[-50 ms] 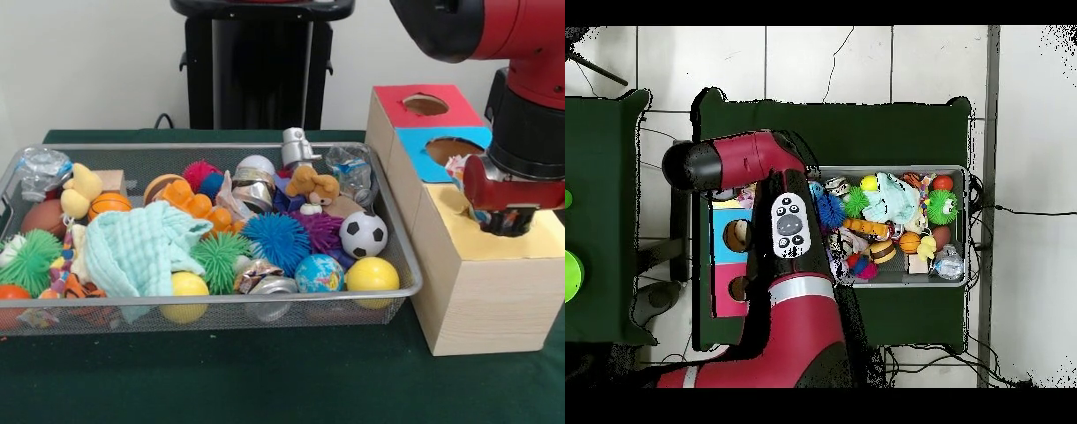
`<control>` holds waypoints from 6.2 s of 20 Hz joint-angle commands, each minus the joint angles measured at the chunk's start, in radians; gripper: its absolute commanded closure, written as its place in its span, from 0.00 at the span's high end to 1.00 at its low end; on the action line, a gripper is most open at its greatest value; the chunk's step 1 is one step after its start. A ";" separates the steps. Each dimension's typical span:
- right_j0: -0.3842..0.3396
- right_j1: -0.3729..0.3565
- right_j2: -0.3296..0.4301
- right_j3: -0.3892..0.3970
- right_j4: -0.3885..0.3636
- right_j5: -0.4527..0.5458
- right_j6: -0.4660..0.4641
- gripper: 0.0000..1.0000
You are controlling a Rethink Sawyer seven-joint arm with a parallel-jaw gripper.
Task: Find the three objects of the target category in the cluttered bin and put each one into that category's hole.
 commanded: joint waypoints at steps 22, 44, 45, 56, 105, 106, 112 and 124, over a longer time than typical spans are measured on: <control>-0.082 -0.118 0.108 -0.058 -0.073 0.185 -0.198 0.00; -0.088 -0.099 0.128 -0.104 -0.111 0.232 -0.224 0.00; -0.089 -0.101 0.126 -0.100 -0.114 0.230 -0.225 0.00; -0.135 -0.194 0.130 0.100 -0.093 0.192 -0.245 0.00; -0.060 -0.136 0.103 0.364 -0.060 -0.281 0.054 0.00; -0.061 -0.134 0.105 0.365 -0.060 -0.281 0.051 0.00; -0.059 -0.176 0.101 0.372 -0.046 -0.206 0.037 0.00; -0.006 -0.034 0.049 0.268 -0.106 -0.353 0.098 0.00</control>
